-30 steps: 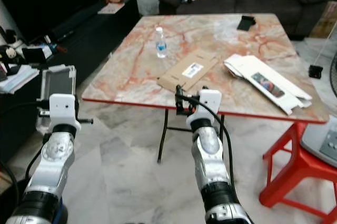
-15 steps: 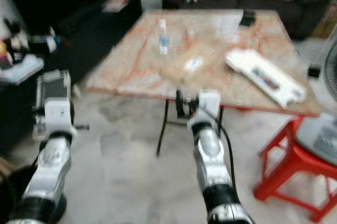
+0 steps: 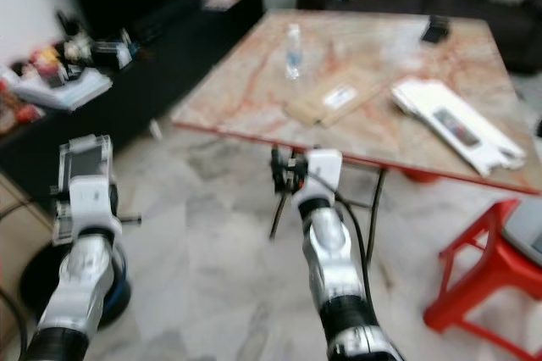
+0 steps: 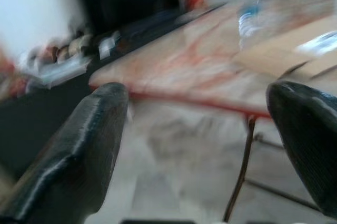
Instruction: Picking trash to rubbish bin
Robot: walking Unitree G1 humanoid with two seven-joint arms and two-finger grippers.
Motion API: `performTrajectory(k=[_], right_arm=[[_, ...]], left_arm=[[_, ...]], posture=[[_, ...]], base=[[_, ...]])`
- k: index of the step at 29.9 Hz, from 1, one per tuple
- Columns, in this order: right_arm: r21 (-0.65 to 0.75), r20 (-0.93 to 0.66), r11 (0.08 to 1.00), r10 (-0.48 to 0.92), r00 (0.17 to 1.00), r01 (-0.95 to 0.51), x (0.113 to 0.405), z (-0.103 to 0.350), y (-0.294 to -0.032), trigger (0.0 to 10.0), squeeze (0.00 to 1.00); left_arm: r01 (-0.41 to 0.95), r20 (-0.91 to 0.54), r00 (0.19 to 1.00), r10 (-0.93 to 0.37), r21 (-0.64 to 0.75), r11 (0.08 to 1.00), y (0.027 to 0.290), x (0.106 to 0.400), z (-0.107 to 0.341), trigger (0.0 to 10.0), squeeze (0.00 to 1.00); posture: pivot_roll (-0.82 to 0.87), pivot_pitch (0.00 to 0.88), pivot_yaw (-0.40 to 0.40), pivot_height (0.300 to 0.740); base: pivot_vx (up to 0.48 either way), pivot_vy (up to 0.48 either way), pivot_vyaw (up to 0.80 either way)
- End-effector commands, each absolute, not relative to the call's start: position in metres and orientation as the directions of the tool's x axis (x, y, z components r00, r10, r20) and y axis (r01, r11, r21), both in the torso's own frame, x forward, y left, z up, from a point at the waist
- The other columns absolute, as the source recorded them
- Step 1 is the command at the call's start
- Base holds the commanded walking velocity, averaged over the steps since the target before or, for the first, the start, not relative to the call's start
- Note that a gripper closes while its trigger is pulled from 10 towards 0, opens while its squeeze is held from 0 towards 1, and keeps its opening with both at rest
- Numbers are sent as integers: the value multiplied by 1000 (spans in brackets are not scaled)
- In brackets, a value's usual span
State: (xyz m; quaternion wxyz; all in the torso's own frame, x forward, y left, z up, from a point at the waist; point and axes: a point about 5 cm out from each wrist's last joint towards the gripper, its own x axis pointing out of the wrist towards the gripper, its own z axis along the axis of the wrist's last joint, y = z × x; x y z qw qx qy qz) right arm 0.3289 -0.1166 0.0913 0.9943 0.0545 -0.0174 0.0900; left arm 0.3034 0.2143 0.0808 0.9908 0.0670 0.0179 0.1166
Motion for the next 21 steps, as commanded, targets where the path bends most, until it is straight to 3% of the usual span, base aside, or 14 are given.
performTrajectory(k=[1,5,10,11,16,21], right_arm=[[103,8,975,196,981,-196,326,83,-112,10000,0],[102,-31,976,198,980,-194,324,74,-112,10000,0],[100,-115,973,217,969,-206,318,56,-111,10000,0],[114,-240,967,250,938,-229,307,30,-111,10000,0],[101,-457,958,283,843,-267,275,-14,-111,10000,0],[93,-568,965,254,783,-246,255,-36,-116,10000,0]], left_arm=[[-226,-64,970,234,117,967,219,300,71,10000,0],[-195,-108,973,205,97,976,216,300,63,10000,0],[-150,-186,969,161,72,986,211,300,48,10000,0],[-155,-260,952,164,58,986,215,295,33,10000,0],[-209,-391,893,224,81,975,233,278,6,10000,0],[-265,-478,835,272,84,961,248,260,-11,10000,0]], posture=[[55,51,66,740],[56,49,61,740],[54,49,57,740],[49,44,55,740],[66,38,49,740],[72,47,41,740]], base=[[0,0,675],[0,0,608],[0,0,0],[0,0,0],[0,0,0],[0,0,0]])
